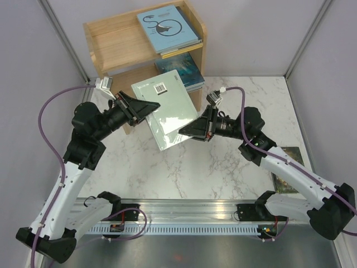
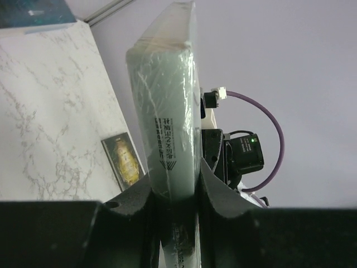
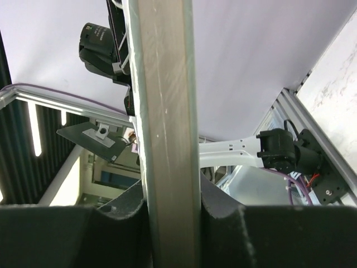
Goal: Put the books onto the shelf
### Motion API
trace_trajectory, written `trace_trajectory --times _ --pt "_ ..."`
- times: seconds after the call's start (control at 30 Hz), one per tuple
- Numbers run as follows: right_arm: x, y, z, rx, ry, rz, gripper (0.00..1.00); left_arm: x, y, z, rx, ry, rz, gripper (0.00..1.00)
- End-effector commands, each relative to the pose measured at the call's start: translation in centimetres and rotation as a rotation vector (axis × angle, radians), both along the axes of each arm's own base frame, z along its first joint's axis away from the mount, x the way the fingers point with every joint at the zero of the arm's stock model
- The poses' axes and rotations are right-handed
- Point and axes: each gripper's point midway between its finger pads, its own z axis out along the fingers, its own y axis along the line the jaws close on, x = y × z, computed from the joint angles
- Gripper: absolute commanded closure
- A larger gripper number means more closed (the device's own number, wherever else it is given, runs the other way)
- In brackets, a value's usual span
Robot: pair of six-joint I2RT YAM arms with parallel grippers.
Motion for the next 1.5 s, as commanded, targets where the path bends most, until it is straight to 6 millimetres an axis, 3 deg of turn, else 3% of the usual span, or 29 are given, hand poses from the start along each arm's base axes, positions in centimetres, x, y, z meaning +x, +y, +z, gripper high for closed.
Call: trace_trajectory --times 0.0,0.03,0.07,0.2,0.23,0.27,0.3,0.37,0.47,0.5,0.53,0.6,0.63,0.73,0.83,0.87,0.9,0.93,0.97,1.0,1.13,1.17,1.23,1.27,1.3,1.4,1.47 --pt "2.5 -2.7 6.5 0.055 -0.127 -0.178 1.00 -0.2 1.1 2.2 0.130 -0.161 0.044 0.74" --pt "2.4 -3.0 8.2 0.073 -0.156 -0.179 1.00 -0.4 1.3 2.5 0.143 -0.179 0.048 0.72" --pt "2.9 -3.5 8.9 0.075 -0.168 -0.195 1.00 -0.5 1.4 2.6 0.153 -0.177 0.051 0.63" --pt "4.1 -4.2 11.4 0.072 -0.189 -0.207 1.00 -1.2 1.9 4.2 0.169 -0.221 0.071 0.43" --pt "4.0 -4.5 12.9 0.089 -0.216 -0.209 1.00 -1.3 2.1 4.4 0.172 -0.231 0.075 0.39" --pt "4.5 -4.8 13.4 0.092 -0.220 -0.220 1.00 -1.3 2.1 4.5 0.174 -0.232 0.075 0.28" --pt "5.4 -4.5 13.3 0.085 -0.207 -0.221 1.00 -1.4 2.2 4.6 0.179 -0.236 0.078 0.24" --pt "6.2 -5.0 15.1 0.101 -0.233 -0.239 1.00 -1.6 2.3 4.8 0.183 -0.238 0.080 0.12" --pt "7.7 -5.1 16.6 0.110 -0.252 -0.258 1.00 -1.9 2.6 4.8 0.189 -0.240 0.092 0.04" --pt "8.8 -4.9 16.4 0.105 -0.232 -0.262 1.00 -2.1 2.7 4.9 0.191 -0.244 0.094 0.02" --pt "9.0 -5.1 17.6 0.119 -0.251 -0.269 1.00 -2.3 2.9 4.9 0.195 -0.246 0.100 0.00" --pt "10.9 -5.2 17.7 0.118 -0.235 -0.292 1.00 -2.6 3.1 4.8 0.200 -0.247 0.108 0.00" --pt "11.1 -5.5 18.9 0.133 -0.255 -0.302 1.00 -2.8 3.3 4.7 0.203 -0.245 0.111 0.00" --pt "13.8 -5.6 20.0 0.135 -0.257 -0.340 1.00 -3.1 3.5 4.5 0.204 -0.243 0.115 0.00" --pt "17.0 -4.9 20.0 0.098 -0.230 -0.360 1.00 -3.4 3.6 4.4 0.203 -0.244 0.118 0.00" --pt "19.2 -4.2 18.4 0.070 -0.184 -0.364 1.00 -3.6 3.8 4.5 0.202 -0.246 0.123 0.00" --pt "19.3 -4.1 19.6 0.079 -0.198 -0.363 1.00 -3.7 3.8 4.5 0.204 -0.248 0.124 0.00" --pt "19.8 -3.9 19.6 0.080 -0.186 -0.360 1.00 -3.7 3.9 4.5 0.206 -0.251 0.127 0.00" --pt "21.4 -3.3 18.3 0.062 -0.147 -0.359 1.00 -3.9 4.0 4.6 0.208 -0.253 0.127 0.00" --pt "21.7 -3.5 19.2 0.078 -0.157 -0.373 1.00 -3.9 4.1 4.7 0.213 -0.257 0.134 0.00" --pt "23.9 -3.3 19.4 0.101 -0.128 -0.410 0.98 -4.1 4.4 4.6 0.223 -0.260 0.144 0.00" --pt "25.0 -3.1 18.6 0.101 -0.099 -0.415 0.96 -4.1 4.4 4.7 0.226 -0.260 0.146 0.00" --pt "25.3 -3.0 19.3 0.119 -0.101 -0.414 0.84 -4.2 4.4 4.5 0.234 -0.260 0.145 0.00" --pt "26.0 -2.8 18.7 0.116 -0.087 -0.414 0.76 -4.2 4.5 4.7 0.235 -0.264 0.149 0.00" --pt "25.9 -2.8 19.0 0.124 -0.087 -0.412 0.64 -4.1 4.5 4.6 0.242 -0.263 0.151 0.00" --pt "26.2 -3.1 18.9 0.122 -0.086 -0.424 0.46 -4.0 4.6 4.9 0.251 -0.271 0.155 0.00" --pt "25.9 -3.1 19.0 0.123 -0.090 -0.421 0.40 -3.9 4.6 5.0 0.256 -0.271 0.156 0.00"
